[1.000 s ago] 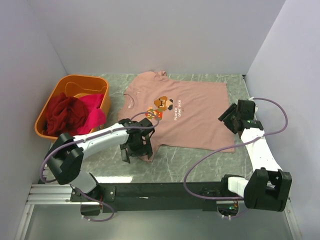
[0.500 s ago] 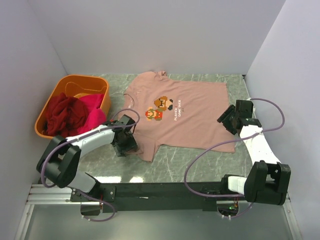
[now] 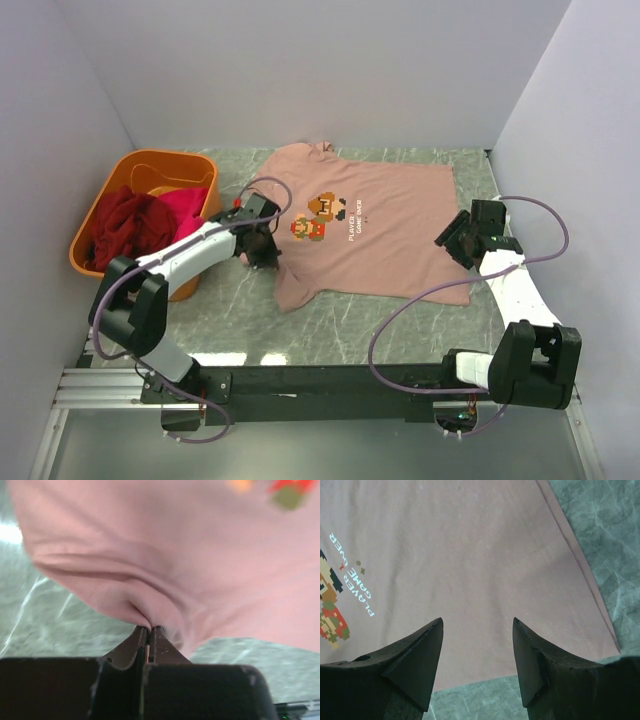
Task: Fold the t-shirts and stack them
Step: Flatten the tshirt out
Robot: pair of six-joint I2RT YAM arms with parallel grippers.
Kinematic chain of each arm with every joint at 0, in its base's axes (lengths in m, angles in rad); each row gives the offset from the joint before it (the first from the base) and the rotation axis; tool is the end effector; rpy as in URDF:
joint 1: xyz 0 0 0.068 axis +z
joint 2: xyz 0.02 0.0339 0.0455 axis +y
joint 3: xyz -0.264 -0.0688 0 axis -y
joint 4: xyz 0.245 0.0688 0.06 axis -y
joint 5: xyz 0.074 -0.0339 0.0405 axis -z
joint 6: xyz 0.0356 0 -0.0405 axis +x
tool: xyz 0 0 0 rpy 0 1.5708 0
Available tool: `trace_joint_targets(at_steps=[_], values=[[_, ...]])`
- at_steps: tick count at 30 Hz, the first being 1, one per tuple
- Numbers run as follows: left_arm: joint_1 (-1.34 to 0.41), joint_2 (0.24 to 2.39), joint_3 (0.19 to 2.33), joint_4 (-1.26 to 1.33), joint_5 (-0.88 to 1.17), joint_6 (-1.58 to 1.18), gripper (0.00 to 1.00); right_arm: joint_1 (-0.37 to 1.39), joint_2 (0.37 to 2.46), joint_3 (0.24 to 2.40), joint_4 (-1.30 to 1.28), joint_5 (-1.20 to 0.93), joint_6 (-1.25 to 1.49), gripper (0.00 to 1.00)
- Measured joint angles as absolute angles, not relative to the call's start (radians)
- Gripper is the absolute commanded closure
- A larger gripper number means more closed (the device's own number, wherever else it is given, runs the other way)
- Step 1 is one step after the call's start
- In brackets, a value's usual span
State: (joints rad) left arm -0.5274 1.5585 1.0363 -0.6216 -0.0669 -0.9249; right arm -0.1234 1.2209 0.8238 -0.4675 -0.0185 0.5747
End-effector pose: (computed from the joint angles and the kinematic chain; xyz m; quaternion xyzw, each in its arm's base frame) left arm 0.2642 -0.1511 0.2076 -0.1998 0.9561 -0.1162 0.1800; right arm 0.2479 -0.0301 0.2387 0.3179 0.8828 0.0858 0.3351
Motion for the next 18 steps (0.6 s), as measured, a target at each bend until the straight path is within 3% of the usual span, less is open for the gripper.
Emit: trace_joint_targets(at_steps=[5,6,8,13,18], values=[[-0.527,1.672,1.205,-0.623,-0.057,-0.876,0.97,-0.123,1.217,0.825,-0.467,-0.004,0.575,0.36],[-0.527,1.714,1.238,-0.609,-0.05,-0.871,0.92,-0.123,1.217,0.825,-0.466,-0.001,0.575,0.36],[-0.527,1.794,1.298,-0.589,-0.035,-0.854,0.65,-0.123,1.217,0.825,-0.465,0.0,0.576,0.36],[-0.527,1.945,1.403,-0.542,0.006,-0.846,0.16,-0.123,1.217,0.826,-0.464,-0.001,0.578,0.36],[-0.529,1.902,1.373,-0.514,0.011,-0.846,0.01,-0.123,1.213,0.826,-0.463,-0.001,0.578,0.36]])
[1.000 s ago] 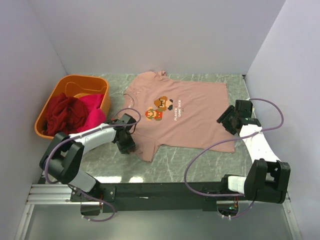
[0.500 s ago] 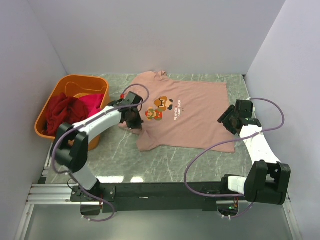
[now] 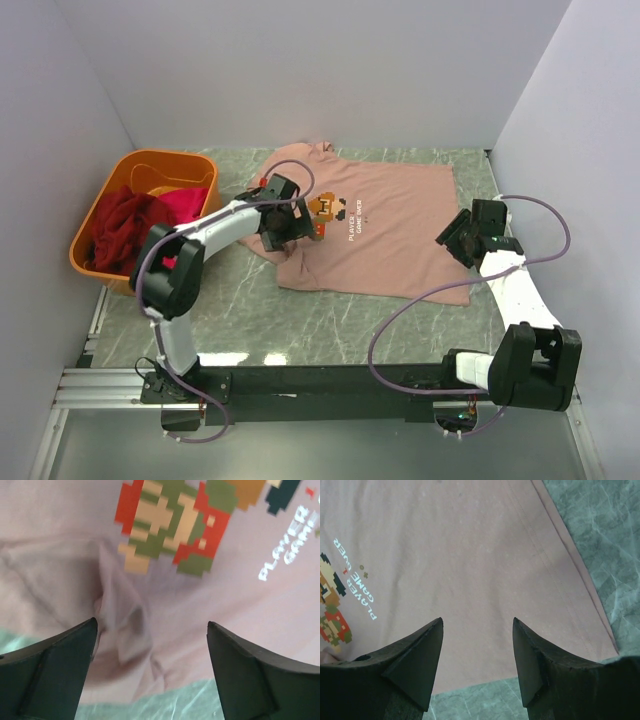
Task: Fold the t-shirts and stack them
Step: Flatten the tshirt out
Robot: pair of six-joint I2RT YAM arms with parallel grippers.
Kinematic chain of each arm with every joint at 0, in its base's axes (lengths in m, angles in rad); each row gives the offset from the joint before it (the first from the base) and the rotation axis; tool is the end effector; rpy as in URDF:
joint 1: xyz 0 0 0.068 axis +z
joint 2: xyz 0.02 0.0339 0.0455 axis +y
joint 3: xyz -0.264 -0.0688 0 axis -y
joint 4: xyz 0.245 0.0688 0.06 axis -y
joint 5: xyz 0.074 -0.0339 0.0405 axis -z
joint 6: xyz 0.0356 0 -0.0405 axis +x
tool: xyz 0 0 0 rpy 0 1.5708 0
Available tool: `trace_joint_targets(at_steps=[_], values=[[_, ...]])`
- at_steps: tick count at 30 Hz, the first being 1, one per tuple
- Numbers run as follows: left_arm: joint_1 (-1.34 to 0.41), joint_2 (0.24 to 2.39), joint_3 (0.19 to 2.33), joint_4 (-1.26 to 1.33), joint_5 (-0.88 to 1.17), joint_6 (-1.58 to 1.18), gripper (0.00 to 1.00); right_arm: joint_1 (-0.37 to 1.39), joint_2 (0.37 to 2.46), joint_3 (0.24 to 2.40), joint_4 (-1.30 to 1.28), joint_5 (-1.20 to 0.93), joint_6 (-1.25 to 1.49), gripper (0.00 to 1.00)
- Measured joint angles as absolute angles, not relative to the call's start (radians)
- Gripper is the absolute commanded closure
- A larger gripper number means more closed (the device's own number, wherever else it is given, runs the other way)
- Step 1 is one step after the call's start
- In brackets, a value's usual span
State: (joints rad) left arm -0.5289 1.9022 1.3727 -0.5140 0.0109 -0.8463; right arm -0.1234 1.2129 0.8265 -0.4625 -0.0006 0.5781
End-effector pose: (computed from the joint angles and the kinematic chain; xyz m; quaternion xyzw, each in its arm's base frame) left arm 0.3476 -0.2036 0.1965 -0.1512 0.9535 -0.1695 0.1980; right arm 0.2476 -0.0307 0.2418 0.3214 0.8786 0.0799 0.3440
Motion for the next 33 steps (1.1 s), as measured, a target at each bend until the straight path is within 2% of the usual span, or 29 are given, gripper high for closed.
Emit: trace_joint_targets(at_steps=[9,12,13,15,16,18,20,24,33], values=[[-0.53,1.684,1.164,-0.518,-0.027,-0.855,0.01,-0.123,1.206,0.826,-0.455,-0.001,0.578,0.36],[-0.53,1.683,1.11,-0.519,-0.022,-0.862,0.14,-0.123,1.206,0.826,-0.454,-0.007,0.578,0.37],[-0.53,1.688,1.097,-0.519,-0.019,-0.865,0.25,-0.123,1.206,0.826,-0.454,-0.01,0.579,0.37],[-0.53,1.702,1.085,-0.519,-0.012,-0.879,0.39,-0.123,1.206,0.826,-0.453,-0.014,0.579,0.38],[-0.53,1.712,1.084,-0.518,-0.004,-0.884,0.57,-0.123,1.206,0.826,-0.451,-0.015,0.579,0.38],[-0.53,1.726,1.084,-0.514,0.012,-0.895,0.67,-0.123,1.206,0.826,-0.449,-0.016,0.579,0.38],[-0.53,1.727,1.083,-0.517,0.019,-0.905,0.69,-0.123,1.206,0.826,-0.449,-0.015,0.579,0.38],[-0.53,1.715,1.083,-0.55,0.021,-0.92,0.8,-0.123,1.206,0.826,-0.449,-0.016,0.579,0.38],[-0.533,1.557,1.069,-0.751,0.017,-0.988,0.86,-0.123,1.206,0.815,-0.441,-0.038,0.579,0.39]])
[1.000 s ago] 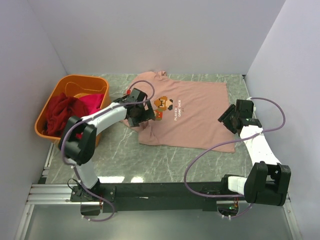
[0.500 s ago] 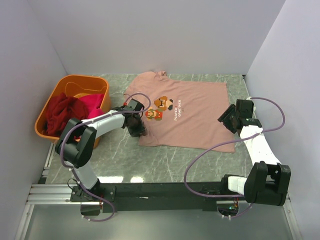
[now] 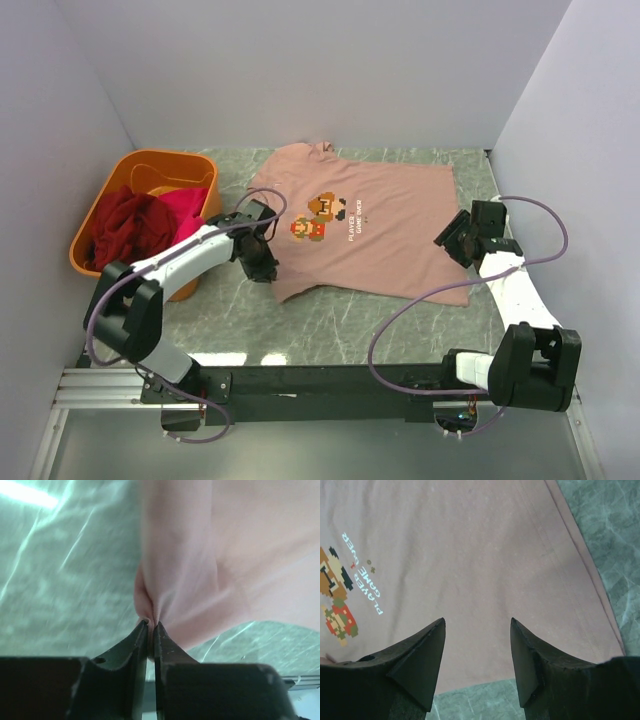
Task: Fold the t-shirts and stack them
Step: Flatten the tshirt out
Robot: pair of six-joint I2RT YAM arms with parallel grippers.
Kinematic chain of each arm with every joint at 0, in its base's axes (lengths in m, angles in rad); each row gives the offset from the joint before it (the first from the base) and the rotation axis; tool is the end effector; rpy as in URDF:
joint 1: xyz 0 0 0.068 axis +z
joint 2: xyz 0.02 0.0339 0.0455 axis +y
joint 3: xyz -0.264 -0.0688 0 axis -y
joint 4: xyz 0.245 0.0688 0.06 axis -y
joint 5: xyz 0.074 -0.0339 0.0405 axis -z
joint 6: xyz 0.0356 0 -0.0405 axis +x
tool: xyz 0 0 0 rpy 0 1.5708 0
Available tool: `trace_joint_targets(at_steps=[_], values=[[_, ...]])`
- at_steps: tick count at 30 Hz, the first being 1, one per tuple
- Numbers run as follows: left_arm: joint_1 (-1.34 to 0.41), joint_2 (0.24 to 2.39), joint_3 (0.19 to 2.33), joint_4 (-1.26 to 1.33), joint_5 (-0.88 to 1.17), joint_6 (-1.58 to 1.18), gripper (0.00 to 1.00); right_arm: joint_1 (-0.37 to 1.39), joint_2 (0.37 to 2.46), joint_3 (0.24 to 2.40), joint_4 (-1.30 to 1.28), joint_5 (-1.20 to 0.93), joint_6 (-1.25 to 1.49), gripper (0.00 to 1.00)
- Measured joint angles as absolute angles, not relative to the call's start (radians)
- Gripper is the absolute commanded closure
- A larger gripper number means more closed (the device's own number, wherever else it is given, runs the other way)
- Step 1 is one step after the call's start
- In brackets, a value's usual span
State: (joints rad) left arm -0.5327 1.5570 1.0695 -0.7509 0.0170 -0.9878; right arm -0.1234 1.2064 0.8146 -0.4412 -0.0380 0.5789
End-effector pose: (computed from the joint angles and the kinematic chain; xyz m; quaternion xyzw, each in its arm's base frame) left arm 0.2553 -0.1512 0.2121 -0.2211 0.9611 -0.1201 0.1141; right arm 0.2472 -0.0293 0.2410 0.3143 0.8780 0.0987 0.3472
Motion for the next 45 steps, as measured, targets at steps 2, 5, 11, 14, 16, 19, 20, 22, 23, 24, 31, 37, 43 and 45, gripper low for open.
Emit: trace_joint_targets(at_steps=[2,5,11,14,16,19,20,22,23,24,31,37,43,45], values=[[-0.541,1.523,1.057,-0.795,0.015,-1.012,0.85,-0.123,1.208,0.805,-0.439,-0.047,0.579,0.39],[-0.571,1.501,1.02,-0.844,0.012,-1.05,0.8,-0.123,1.212,0.787,-0.435,-0.061,0.579,0.39],[-0.697,1.5,0.922,-0.953,0.049,-1.136,0.59,-0.123,1.227,0.771,-0.423,-0.113,0.579,0.39],[-0.754,1.477,0.919,-1.019,0.064,-1.169,0.01,-0.123,1.243,0.766,-0.406,-0.141,0.579,0.39],[-0.772,1.437,0.919,-1.06,0.072,-1.19,0.01,-0.123,1.25,0.762,-0.403,-0.155,0.579,0.39],[-0.764,1.404,0.939,-1.107,0.046,-1.198,0.01,-0.123,1.257,0.759,-0.4,-0.175,0.579,0.38],[-0.756,1.407,0.963,-1.116,0.029,-1.193,0.01,-0.123,1.259,0.759,-0.396,-0.179,0.579,0.38],[-0.724,1.422,1.009,-1.1,-0.002,-1.173,0.01,-0.123,1.264,0.758,-0.385,-0.186,0.578,0.38],[-0.7,1.432,1.028,-1.077,-0.015,-1.163,0.01,-0.123,1.266,0.758,-0.38,-0.189,0.577,0.38],[-0.677,1.439,1.037,-1.054,-0.026,-1.148,0.01,-0.123,1.267,0.757,-0.376,-0.191,0.575,0.38],[-0.48,1.538,1.05,-0.78,-0.069,-1.028,0.01,-0.086,1.28,0.749,-0.343,-0.176,0.548,0.37],[-0.398,1.663,1.059,-0.609,-0.067,-0.949,0.01,-0.039,1.354,0.75,-0.329,-0.123,0.538,0.34],[-0.369,1.719,1.071,-0.49,-0.054,-0.903,0.0,-0.028,1.492,0.796,-0.32,-0.106,0.541,0.34],[-0.363,1.759,1.098,-0.483,-0.05,-0.894,0.01,-0.023,1.544,0.822,-0.316,-0.101,0.548,0.33]])
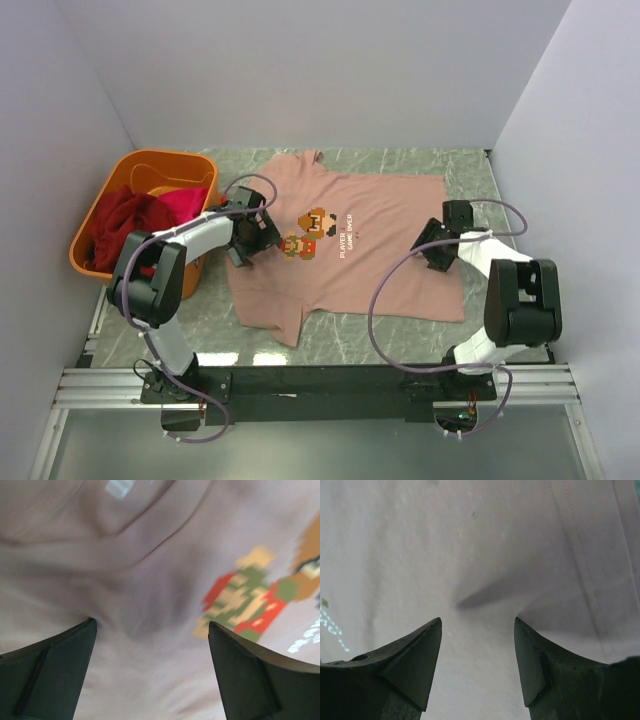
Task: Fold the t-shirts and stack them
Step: Flatten the tshirt out
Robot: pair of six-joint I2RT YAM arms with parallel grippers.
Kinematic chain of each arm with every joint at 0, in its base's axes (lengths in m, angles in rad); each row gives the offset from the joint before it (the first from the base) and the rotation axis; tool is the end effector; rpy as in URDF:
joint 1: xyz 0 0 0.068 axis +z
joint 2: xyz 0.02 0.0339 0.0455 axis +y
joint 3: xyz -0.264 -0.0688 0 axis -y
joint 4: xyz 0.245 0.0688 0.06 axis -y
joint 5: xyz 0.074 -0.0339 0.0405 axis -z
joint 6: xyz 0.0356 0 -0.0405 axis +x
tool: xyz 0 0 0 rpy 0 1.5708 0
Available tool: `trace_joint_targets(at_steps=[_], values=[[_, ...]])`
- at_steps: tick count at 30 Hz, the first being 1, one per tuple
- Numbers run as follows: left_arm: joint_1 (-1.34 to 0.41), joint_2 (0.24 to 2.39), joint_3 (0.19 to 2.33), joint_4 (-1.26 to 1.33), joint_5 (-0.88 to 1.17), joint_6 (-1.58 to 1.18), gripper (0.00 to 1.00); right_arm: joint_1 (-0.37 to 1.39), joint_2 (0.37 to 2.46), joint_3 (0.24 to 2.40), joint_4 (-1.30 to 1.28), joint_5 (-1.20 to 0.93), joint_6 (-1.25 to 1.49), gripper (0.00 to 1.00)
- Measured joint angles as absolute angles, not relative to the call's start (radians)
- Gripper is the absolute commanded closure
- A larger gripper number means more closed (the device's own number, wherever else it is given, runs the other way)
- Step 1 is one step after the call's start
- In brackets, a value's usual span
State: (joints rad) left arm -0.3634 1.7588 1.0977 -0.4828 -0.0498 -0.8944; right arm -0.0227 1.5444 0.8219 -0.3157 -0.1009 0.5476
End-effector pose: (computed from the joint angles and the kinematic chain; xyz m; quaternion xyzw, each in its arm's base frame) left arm 0.3230 -0.1209 0.1701 -0.2614 0.9414 -0.1049 0.1856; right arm 0.2921 -0.0030 0.1661 0.2583 0.9284 0.1152 0.2412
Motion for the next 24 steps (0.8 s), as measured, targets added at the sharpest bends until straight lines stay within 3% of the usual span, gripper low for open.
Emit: trace_joint_targets(at_steps=[14,24], values=[[-0.305,1.946,1.321,-0.4,0.002,-0.85,0.01,-0.02,1.78,1.069,-0.323,-0.07,0.561,0.29],[-0.266,2.138,1.599,-0.417,0.026,-0.804,0.0,-0.033,1.974,1.327,-0.36,-0.08,0.548,0.3]])
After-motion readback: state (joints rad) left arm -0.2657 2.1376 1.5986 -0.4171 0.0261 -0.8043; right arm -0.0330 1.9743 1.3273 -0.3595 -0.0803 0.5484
